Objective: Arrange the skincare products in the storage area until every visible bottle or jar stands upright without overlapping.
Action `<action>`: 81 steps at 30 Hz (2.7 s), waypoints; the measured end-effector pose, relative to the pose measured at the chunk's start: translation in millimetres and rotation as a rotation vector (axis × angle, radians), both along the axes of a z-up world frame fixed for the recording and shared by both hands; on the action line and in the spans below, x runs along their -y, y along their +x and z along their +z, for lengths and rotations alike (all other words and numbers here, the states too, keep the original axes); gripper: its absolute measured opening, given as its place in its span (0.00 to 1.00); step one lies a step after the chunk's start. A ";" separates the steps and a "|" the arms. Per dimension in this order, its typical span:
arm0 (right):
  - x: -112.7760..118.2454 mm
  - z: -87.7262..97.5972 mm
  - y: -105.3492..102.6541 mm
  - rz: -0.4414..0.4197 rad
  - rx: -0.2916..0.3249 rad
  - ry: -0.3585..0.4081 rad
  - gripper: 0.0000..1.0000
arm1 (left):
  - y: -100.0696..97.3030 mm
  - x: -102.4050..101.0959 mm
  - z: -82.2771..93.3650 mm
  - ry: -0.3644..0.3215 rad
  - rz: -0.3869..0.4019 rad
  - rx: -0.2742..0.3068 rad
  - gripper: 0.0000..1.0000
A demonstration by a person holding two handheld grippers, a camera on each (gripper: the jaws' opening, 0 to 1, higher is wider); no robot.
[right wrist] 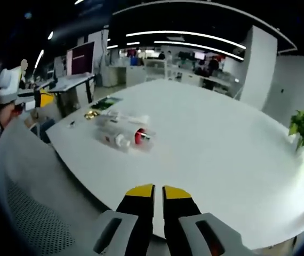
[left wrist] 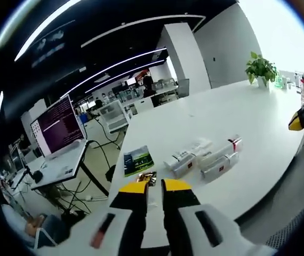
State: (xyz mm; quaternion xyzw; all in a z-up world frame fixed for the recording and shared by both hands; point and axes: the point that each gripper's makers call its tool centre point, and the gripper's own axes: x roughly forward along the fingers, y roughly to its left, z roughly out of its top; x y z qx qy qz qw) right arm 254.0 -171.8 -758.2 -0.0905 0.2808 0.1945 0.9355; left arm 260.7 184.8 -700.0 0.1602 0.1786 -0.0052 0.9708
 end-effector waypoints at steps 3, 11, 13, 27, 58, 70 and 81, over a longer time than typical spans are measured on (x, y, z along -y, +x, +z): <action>-2.4 13.6 3.1 -0.006 0.066 0.065 0.01 | -0.4 -5.7 8.5 -0.047 0.031 0.050 0.12; -2.7 41.9 6.4 -0.012 0.211 0.215 0.10 | -2.8 10.6 1.6 -0.085 -0.047 0.006 0.13; -9.1 46.7 6.9 0.031 0.225 0.248 0.12 | -3.5 12.8 6.0 -0.095 -0.056 0.034 0.11; -5.1 52.3 50.9 0.187 0.213 0.312 0.16 | -2.0 1.5 6.4 -0.038 0.002 0.041 0.09; -86.4 34.3 158.4 0.600 0.205 -0.136 0.36 | -5.6 -7.2 -1.3 -0.080 0.057 0.062 0.18; -116.1 -2.4 177.6 0.718 0.122 -0.262 0.36 | -7.4 -7.5 -1.7 -0.036 0.059 0.058 0.16; -149.5 -60.2 159.9 0.914 -0.029 -0.375 0.33 | -8.1 -8.0 -5.2 -0.029 0.061 0.039 0.15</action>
